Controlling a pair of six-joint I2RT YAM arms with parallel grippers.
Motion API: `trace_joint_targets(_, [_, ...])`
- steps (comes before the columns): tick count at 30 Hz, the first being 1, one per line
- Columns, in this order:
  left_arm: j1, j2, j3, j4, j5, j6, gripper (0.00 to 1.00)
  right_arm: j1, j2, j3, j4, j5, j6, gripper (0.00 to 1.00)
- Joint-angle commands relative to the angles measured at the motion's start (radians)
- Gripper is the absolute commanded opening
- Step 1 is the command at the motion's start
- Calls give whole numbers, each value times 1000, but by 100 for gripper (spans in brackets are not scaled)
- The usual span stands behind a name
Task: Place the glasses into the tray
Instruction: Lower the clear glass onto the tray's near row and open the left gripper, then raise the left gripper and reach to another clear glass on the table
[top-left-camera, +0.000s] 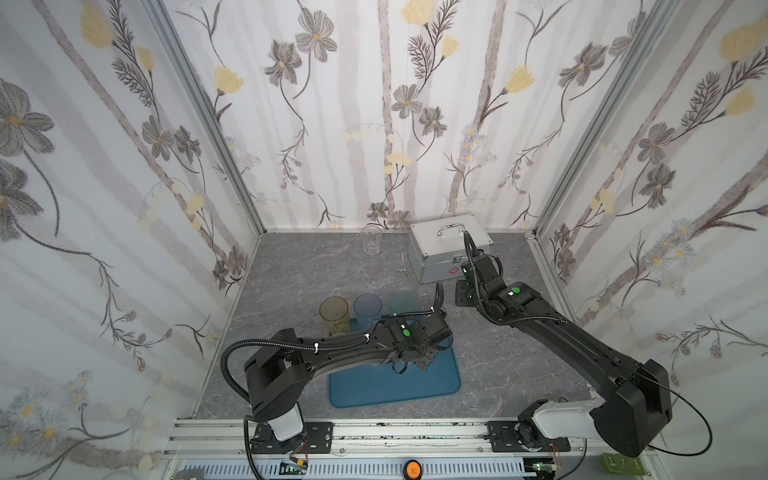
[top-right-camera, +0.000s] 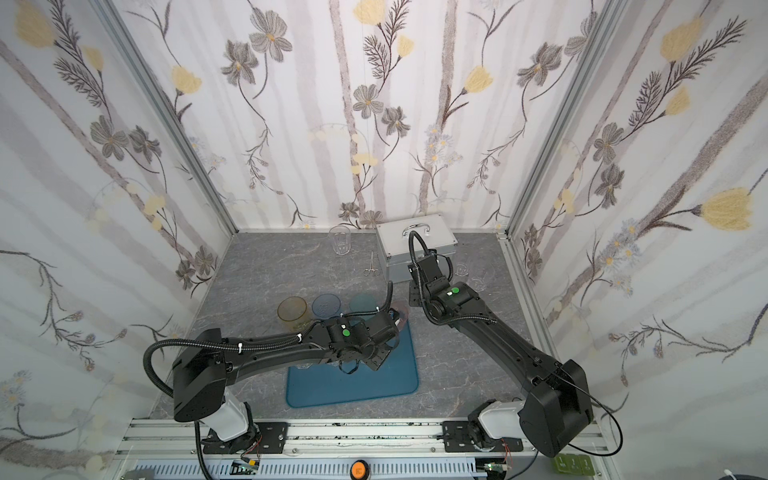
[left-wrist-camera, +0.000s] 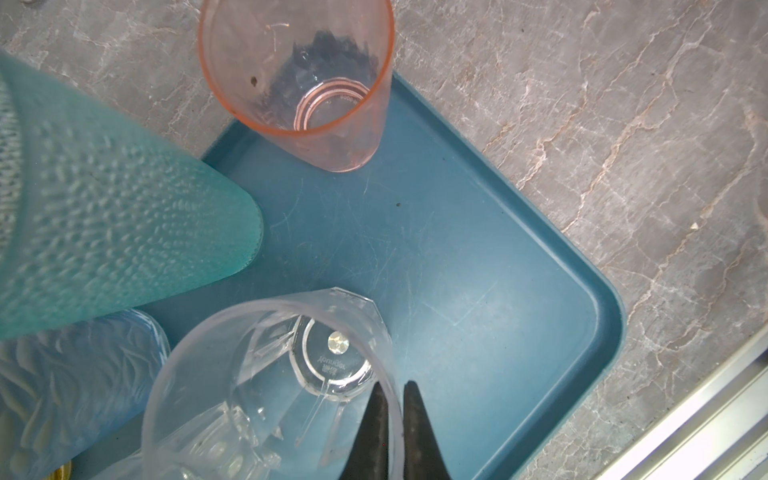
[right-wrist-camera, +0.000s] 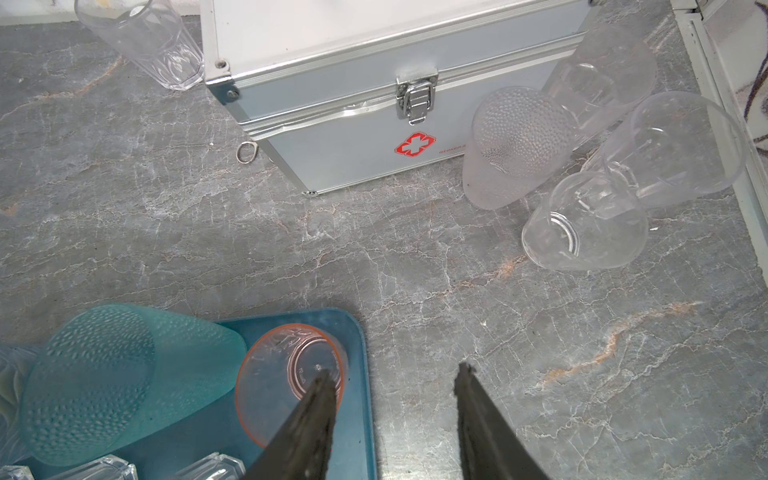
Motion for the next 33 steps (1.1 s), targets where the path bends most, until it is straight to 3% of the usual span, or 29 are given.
trace_joint_targets(1, [1,5,9,-18,-21,10,14,0,6,-1,46,-7,3,48])
trace_joint_targets(8, [0,-4,29,-20,-13,12,35,-1,14,5,48,-17,4,48])
trace_joint_targets(15, [1,-121,105,-43,32,4,70,-1,28,50,28,-25,-7,48])
trace_joint_targets(20, [48,-199,133,-49,36,17,74,-1,59,120,11,-31,-13,48])
trace_joint_targets(24, [190,-245,151,-48,26,46,73,-1,87,175,11,-52,-11,48])
trace_joint_targets(27, [352,-252,172,-41,32,72,72,2,132,212,12,-80,-5,48])
trace_joint_targets(33, [654,-165,216,77,72,65,72,16,207,303,25,-154,5,48])
